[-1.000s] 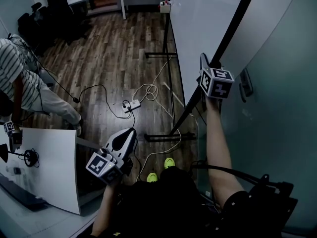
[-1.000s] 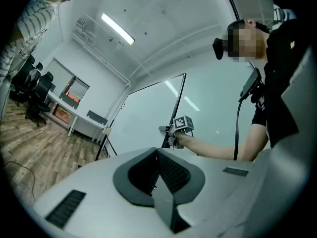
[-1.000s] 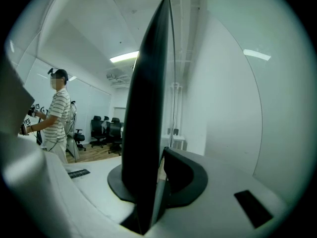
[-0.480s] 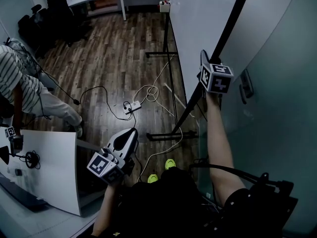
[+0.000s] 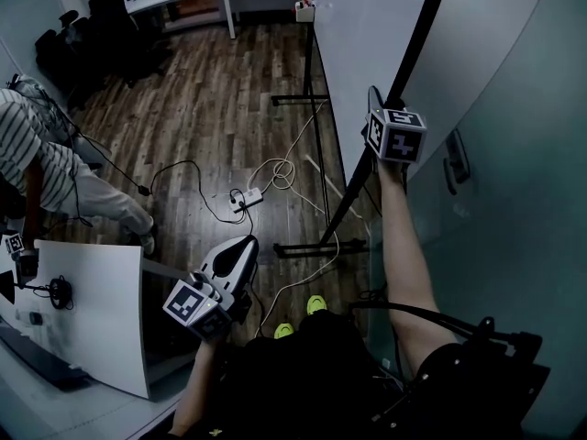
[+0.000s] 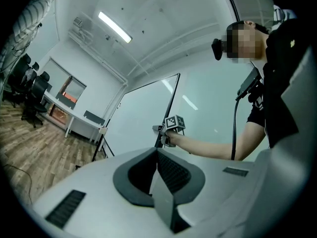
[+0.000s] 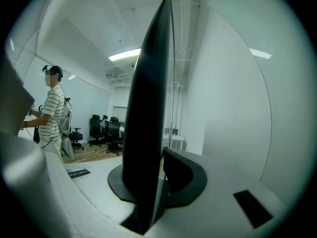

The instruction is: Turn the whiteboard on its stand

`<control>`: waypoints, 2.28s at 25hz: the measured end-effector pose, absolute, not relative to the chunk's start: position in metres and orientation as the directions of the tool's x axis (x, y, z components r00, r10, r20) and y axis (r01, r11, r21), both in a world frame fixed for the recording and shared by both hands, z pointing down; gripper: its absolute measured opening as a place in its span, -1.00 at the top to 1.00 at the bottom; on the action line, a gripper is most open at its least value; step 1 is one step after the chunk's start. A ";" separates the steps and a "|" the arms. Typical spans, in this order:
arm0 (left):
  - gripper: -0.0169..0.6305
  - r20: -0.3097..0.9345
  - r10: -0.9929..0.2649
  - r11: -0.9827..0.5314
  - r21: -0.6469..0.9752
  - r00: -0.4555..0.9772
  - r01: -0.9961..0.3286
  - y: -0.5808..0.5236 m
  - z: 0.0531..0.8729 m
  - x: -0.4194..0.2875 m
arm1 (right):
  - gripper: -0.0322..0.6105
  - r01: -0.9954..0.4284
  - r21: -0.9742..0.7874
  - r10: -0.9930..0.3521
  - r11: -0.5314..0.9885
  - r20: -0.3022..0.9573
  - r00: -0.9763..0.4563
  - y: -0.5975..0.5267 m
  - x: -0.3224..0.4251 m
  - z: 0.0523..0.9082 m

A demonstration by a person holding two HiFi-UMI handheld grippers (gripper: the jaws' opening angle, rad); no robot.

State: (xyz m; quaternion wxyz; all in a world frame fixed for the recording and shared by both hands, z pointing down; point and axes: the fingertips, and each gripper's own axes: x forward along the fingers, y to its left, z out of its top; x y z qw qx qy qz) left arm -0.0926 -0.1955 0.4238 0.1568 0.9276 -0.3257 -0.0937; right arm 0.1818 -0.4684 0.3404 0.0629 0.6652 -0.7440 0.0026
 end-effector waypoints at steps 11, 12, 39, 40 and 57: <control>0.99 -0.072 -0.633 -0.740 0.348 0.771 -0.575 -0.190 0.425 -0.088 | 0.70 -0.990 0.079 -0.989 0.116 0.098 -0.108 -0.481 0.189 0.344; 0.99 -0.072 -0.633 -0.740 0.349 0.771 -0.575 -0.189 0.425 -0.088 | 0.70 -0.990 0.079 -0.989 0.116 0.097 -0.108 -0.480 0.188 0.344; 0.99 -0.092 -0.650 -0.727 0.366 0.754 -0.581 -0.148 0.423 -0.115 | 0.71 -0.994 0.072 -0.992 0.087 0.095 -0.080 -0.465 0.186 0.350; 0.99 -0.091 -0.650 -0.726 0.367 0.755 -0.581 -0.147 0.424 -0.115 | 0.71 -0.994 0.069 -0.992 0.082 0.098 -0.075 -0.464 0.187 0.352; 0.99 -0.113 -0.632 -0.742 0.371 0.766 -0.558 -0.138 0.420 -0.130 | 0.72 -0.999 0.041 -0.991 0.036 0.128 -0.031 -0.432 0.184 0.349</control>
